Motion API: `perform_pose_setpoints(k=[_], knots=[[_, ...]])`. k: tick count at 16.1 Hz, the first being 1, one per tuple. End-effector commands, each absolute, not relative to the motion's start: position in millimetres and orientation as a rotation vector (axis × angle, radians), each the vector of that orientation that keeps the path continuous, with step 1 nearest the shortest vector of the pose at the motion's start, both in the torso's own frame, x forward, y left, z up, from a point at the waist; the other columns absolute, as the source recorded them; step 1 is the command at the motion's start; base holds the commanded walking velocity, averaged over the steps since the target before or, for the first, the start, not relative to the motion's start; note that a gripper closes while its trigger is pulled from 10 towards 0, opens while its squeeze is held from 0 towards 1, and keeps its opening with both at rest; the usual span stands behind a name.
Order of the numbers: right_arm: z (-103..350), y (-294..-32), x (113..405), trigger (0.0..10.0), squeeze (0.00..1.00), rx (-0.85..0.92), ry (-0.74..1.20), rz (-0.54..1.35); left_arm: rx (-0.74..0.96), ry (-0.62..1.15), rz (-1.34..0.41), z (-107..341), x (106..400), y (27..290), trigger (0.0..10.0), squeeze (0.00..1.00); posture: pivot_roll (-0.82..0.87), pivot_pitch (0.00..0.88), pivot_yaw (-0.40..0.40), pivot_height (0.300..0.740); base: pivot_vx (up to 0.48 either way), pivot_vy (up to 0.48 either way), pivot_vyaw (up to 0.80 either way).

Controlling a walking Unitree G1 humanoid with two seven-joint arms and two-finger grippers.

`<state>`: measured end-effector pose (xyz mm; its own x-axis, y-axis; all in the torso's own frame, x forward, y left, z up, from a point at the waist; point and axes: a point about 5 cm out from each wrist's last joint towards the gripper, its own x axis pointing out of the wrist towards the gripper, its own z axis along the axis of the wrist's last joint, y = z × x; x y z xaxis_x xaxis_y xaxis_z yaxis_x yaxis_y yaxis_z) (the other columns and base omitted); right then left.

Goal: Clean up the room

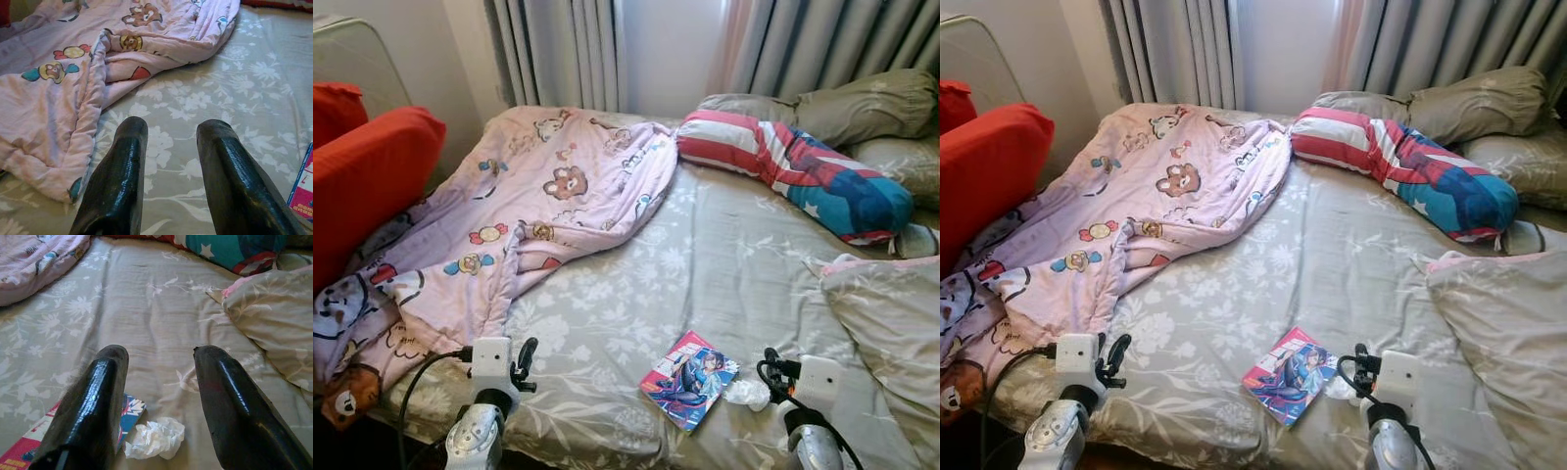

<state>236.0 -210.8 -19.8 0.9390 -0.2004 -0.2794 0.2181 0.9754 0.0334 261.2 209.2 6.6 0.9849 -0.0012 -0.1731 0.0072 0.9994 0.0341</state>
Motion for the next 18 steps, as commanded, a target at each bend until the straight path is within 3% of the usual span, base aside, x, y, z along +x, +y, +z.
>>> perform_pose_setpoints(k=[1,6,18], knots=[[-23.2,-210.0,234.5,10.0,0.00,0.067,0.306,-0.213,0.019,0.193,-0.004,4.4,261.0,208.4,10.0,0.00,0.07,0.000,-0.008,0.695,0.000,0.000,0.00],[-25.9,-205.0,232.5,10.0,0.00,0.077,0.316,-0.193,0.007,0.207,-0.012,1.5,259.3,206.2,10.0,0.00,0.08,0.000,-0.011,0.641,0.000,0.000,0.00],[-25.5,-196.4,240.1,10.0,0.00,0.113,0.334,-0.151,-0.001,0.207,0.005,2.8,260.8,208.4,10.0,0.00,0.09,0.000,-0.014,0.641,0.000,0.000,0.00]])
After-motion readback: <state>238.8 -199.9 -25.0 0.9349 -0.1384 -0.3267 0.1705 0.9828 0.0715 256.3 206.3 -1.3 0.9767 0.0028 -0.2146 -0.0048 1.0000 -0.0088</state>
